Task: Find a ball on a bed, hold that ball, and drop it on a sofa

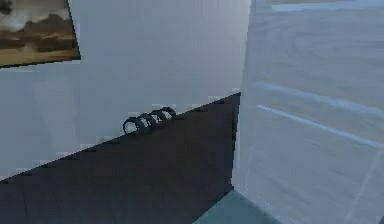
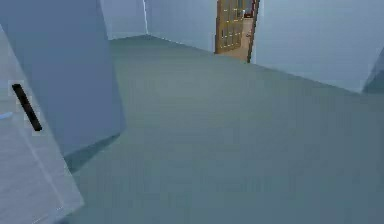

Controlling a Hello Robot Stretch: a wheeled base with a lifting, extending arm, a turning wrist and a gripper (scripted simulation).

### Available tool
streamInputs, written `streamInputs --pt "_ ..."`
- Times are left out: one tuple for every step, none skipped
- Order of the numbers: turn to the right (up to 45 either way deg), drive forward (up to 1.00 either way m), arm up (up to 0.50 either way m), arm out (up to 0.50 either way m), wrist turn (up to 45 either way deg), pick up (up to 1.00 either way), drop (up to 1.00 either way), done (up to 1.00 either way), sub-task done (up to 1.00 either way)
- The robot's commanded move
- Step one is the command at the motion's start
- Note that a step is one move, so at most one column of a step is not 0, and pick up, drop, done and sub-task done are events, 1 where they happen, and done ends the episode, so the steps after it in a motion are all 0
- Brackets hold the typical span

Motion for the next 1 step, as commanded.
streamInputs --pt "45.0 0.0 0.0 0.0 0.0 0.0 0.0 0.0 0.0"
